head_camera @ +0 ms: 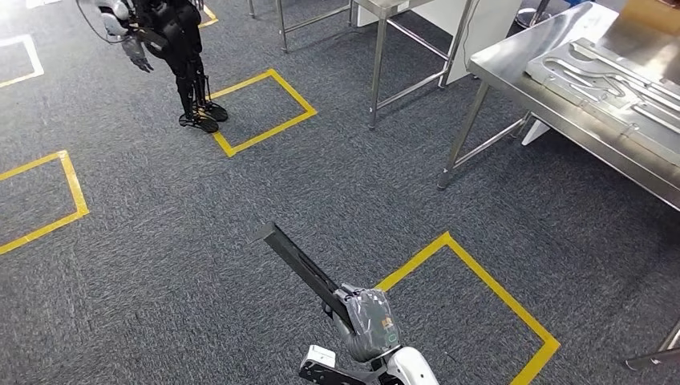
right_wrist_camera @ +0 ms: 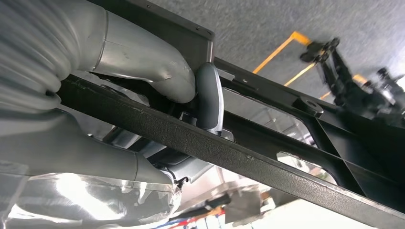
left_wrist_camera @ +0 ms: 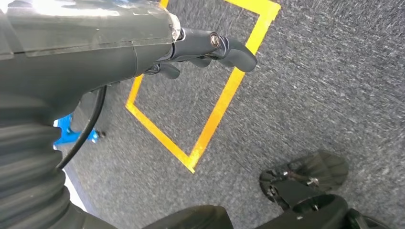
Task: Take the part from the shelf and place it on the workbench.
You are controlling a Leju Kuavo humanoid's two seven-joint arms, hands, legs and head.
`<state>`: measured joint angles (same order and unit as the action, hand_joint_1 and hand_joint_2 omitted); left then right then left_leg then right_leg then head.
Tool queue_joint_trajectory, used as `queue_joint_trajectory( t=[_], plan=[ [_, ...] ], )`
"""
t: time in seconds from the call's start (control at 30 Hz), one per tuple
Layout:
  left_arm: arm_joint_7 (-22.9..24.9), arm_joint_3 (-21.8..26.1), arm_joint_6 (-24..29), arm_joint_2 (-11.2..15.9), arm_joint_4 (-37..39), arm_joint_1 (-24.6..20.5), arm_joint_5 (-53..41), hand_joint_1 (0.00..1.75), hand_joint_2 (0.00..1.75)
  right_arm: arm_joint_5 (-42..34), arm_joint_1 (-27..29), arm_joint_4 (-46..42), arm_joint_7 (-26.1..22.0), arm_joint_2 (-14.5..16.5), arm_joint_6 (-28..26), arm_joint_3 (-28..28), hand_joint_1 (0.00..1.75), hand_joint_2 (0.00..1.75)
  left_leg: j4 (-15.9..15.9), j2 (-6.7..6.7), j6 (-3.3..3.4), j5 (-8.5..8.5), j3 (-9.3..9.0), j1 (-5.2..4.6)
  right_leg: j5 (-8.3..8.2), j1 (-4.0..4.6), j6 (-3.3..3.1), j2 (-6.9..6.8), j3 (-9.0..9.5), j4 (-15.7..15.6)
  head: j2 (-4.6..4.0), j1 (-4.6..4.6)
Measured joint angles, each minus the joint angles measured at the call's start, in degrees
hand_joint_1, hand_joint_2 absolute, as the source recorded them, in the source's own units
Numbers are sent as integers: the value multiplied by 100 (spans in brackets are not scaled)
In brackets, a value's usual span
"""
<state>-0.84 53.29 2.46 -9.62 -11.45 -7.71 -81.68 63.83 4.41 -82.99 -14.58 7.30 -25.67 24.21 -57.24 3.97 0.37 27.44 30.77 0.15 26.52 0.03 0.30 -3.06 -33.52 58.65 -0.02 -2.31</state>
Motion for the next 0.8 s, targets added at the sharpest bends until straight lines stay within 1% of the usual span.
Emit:
queue_joint_trajectory(
  t=[0.03, 0.07, 0.1, 0.13, 0.17, 0.2, 0.23, 0.27, 0.3, 0.33, 0.37, 0.4, 0.43, 0.47, 0.5, 0.53, 0.6, 0.63, 0.67, 0.7, 0.73, 0.77, 0.8],
  plan=[
    [0, 0, -7, 0, 0, -4, -8, 0, 175, -1, 0, -3, 3, -1, -9, -2, 175, 175, -1, 42, -31, 10, -6, -11, 14, 23, -28, 13, 8, -45, 0, 0],
    [1, -1, -14, -1, 0, -12, -15, 0, 175, -2, 3, -5, 5, -2, -20, -5, 175, 175, 3, 87, -62, 18, -19, -9, 2, 18, -61, 73, 1, -54, 0, -1],
    [3, -2, -22, -1, 0, -23, -22, 0, 175, -3, 8, -5, 7, -3, -28, -8, 175, 175, -12, 85, -96, 44, -25, 1, -9, 8, -90, 120, 6, -72, 0, -1],
    [8, -3, -28, -2, 0, -32, -37, 0, 175, -4, 9, -6, 8, -3, -35, -13, 175, 175, -89, 20, -130, 108, -5, 12, -22, -8, -124, 167, 16, -91, 0, -1],
    [13, -5, -32, -2, 0, -38, -51, 0, 175, -5, 6, -7, 8, -2, -41, -17, 175, 175, -279, -81, -161, 234, 70, 25, -36, -28, -157, 209, 28, -111, 0, -1],
    [21, -7, -34, -1, 0, -38, -63, 0, 175, -6, 4, -7, 8, 0, -46, -20, 175, 175, -601, -203, -188, 411, 213, 39, -43, -38, -180, 252, 35, -118, 0, -1],
    [24, -7, -35, -1, 0, -38, -70, 0, 175, -7, 3, -7, 9, 1, -50, -25, 175, 175, -1002, -286, -207, 602, 399, 44, -44, -39, -196, 300, 34, -117, 0, -1],
    [28, -7, -35, 0, 0, -44, -71, 0, 175, -7, 7, -6, 9, 2, -51, -28, 175, 175, -1384, -319, -223, 747, 582, 48, -44, -37, -204, 349, 34, -114, 0, -1],
    [31, -8, -36, 1, 0, -51, -71, 0, 175, -7, 13, -5, 10, 2, -51, -32, 175, 175, -1630, -330, -235, 797, 706, 52, -44, -35, -205, 405, 37, -111, 0, -1],
    [33, -8, -36, 2, 0, -60, -71, 0, 175, -7, 16, -5, 10, 3, -51, -36, 175, 175, -1655, -334, -239, 728, 727, 55, -43, -36, -204, 463, 42, -105, 0, -1],
    [38, -9, -35, 4, 0, -64, -73, 0, 175, -7, 17, -4, 11, 3, -52, -39, 175, 175, -1452, -342, -238, 554, 642, 60, -40, -39, -199, 527, 50, -98, 0, -1],
    [45, -9, -35, 8, 0, -57, -74, 0, 175, -7, 16, -4, 11, 4, -52, -41, 175, 175, -1074, -382, -233, 321, 475, 70, -34, -43, -190, 595, 58, -87, 0, -1],
    [50, -10, -33, 12, 0, -48, -74, 0, 175, -7, 14, -4, 11, 4, -53, -45, 175, 175, -679, -478, -221, 147, 297, 81, -27, -42, -170, 658, 57, -70, 0, -1],
    [55, -10, -31, 15, 0, -40, -74, 0, 175, -7, 9, -4, 11, 5, -54, -50, 175, 175, -352, -574, -202, 35, 157, 89, -23, -39, -142, 715, 41, -47, 0, -1],
    [59, -11, -28, 17, 0, -35, -75, 0, 175, -7, 5, -4, 11, 6, -55, -55, 175, 175, -158, -657, -181, -5, 80, 92, -26, -38, -109, 760, 15, -30, 0, -1],
    [61, -12, -26, 18, 0, -32, -75, 0, 175, -8, 3, -4, 11, 7, -56, -59, 175, 175, -103, -702, -152, 16, 63, 85, -38, -40, -71, 799, -12, -24, 0, -1],
    [66, -14, -25, 16, 0, -30, -81, 0, 175, -9, 4, -4, 11, 8, -58, -67, 175, 175, -71, -637, -74, -10, 65, 86, -55, -51, 1, 855, -43, -28, 0, -1],
    [68, -16, -25, 14, 0, -31, -86, 0, 175, -10, 4, -4, 11, 8, -61, -71, 175, 175, -50, -593, -26, -30, 61, 91, -16, -51, 29, 803, -68, 20, 0, 0],
    [70, -20, -26, 11, 0, -33, -93, 0, 175, -11, -1, -4, 11, 7, -63, -75, 175, 175, -25, -543, 18, -49, 58, 98, 83, -47, 51, 706, -136, 162, 0, 0],
    [73, -24, -26, 8, 0, -31, -101, 0, 175, -13, -8, -4, 11, 7, -65, -79, 175, 175, -7, -488, 52, -62, 58, 99, 243, -47, 67, 580, -259, 428, 0, 0],
    [77, -28, -26, 8, 0, -22, -105, 0, 175, -14, -12, -4, 11, 7, -66, -80, 175, 175, -4, -432, 71, -63, 63, 85, 438, -43, 82, 459, -436, 797, 0, 1],
    [81, -30, -23, 9, 0, -9, -108, 0, 175, -12, -11, -4, 13, 7, -65, -80, 175, 175, -5, -371, 80, -60, 69, 74, 609, -45, 94, 397, -623, 1187, 0, 1],
    [84, -29, -15, 10, 0, 6, -105, 0, 175, -8, -4, -4, 15, 7, -64, -81, 175, 175, -7, -307, 84, -57, 72, 63, 699, -48, 102, 366, -760, 1478, 0, 1]
  ],
)
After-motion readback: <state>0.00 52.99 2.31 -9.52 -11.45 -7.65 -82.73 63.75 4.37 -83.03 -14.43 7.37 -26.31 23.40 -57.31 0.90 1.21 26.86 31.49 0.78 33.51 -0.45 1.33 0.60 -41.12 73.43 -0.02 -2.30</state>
